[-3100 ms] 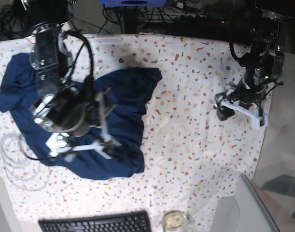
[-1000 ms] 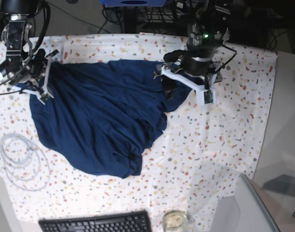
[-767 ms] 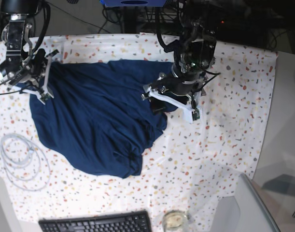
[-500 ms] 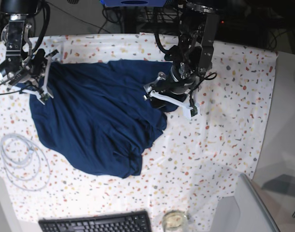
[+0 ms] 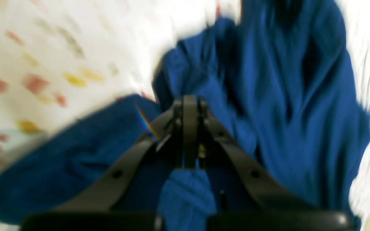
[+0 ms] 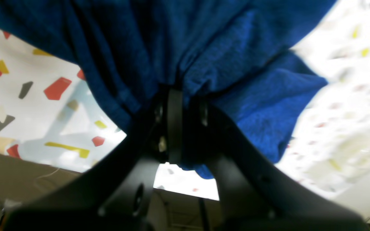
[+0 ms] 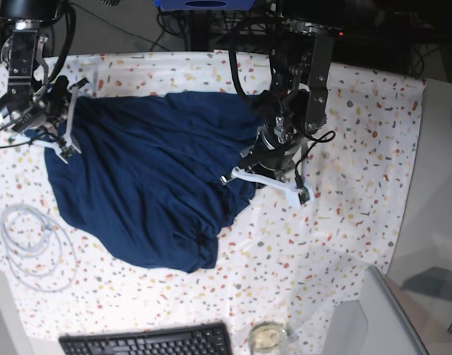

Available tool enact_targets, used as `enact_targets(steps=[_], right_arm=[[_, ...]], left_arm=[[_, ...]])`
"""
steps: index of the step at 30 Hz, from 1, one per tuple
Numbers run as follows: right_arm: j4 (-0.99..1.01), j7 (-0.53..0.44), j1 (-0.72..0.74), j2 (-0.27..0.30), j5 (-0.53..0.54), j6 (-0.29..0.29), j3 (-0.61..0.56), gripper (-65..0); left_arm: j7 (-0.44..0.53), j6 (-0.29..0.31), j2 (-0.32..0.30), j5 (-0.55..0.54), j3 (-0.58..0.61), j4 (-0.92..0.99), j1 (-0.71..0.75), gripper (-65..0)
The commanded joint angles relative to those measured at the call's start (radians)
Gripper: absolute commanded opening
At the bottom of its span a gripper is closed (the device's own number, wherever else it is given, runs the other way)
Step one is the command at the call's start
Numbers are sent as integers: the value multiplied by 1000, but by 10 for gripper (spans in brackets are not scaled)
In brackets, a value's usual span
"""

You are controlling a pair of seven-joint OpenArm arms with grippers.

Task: Layout the t-shirt on the table in an organized manner, then fold the t-shirt properly
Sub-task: 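Lift the shirt with both grippers and flip it over the table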

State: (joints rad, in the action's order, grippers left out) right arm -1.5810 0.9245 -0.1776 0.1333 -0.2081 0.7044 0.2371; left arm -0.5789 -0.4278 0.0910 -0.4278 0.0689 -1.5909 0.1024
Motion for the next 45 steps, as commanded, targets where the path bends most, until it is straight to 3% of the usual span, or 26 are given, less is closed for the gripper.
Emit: enact_targets(steps=[1, 4, 9, 14, 18, 20, 21, 23, 28, 33, 35, 37, 45], right_arm=[[-28, -6, 26, 12, -32, -6, 2, -650], [-29, -8, 77, 12, -109, -6, 3, -650], [-29, -8, 106, 12, -156, -6, 2, -650], [-23, -8, 76, 6, -153, -6, 0, -650], [-23, -8, 71, 4, -153, -6, 0, -650], [-23, -8, 71, 4, -153, -6, 0, -650], [-23, -8, 71, 4, -153, -6, 0, -650], [-23, -8, 72, 4, -153, -6, 0, -650], [-23, -8, 72, 4, -153, -6, 0, -650], [-22, -8, 72, 4, -153, -6, 0, -650], [-20, -8, 72, 4, -153, -6, 0, -650], [0, -9, 72, 4, -153, -6, 0, -650], [38, -43, 111, 10, -158, -6, -3, -650]], left_arm=[[17, -4, -18, -4, 7, -36, -23, -650], [-2, -15, -47, -13, 13, -64, -92, -650], [-155, -15, -20, -13, 13, -68, -143, -650], [-118, -15, 13, -13, -1, -56, -34, -650], [-74, -10, 13, -13, 12, -58, 38, -265], [-72, -10, 14, -13, 13, -52, 53, -127], [-71, -10, 14, -13, 13, -44, 53, -102], [-69, -10, 14, -13, 12, -16, 43, -130], [-25, -10, 16, -13, 13, 74, 15, -275], [-22, -9, 23, -13, 13, 151, -20, -360], [-22, -9, 23, -13, 13, 189, -45, -467], [-25, -9, 23, -13, 12, 192, -54, -650], [-34, -9, -23, -13, 15, 7, -146, -650]])
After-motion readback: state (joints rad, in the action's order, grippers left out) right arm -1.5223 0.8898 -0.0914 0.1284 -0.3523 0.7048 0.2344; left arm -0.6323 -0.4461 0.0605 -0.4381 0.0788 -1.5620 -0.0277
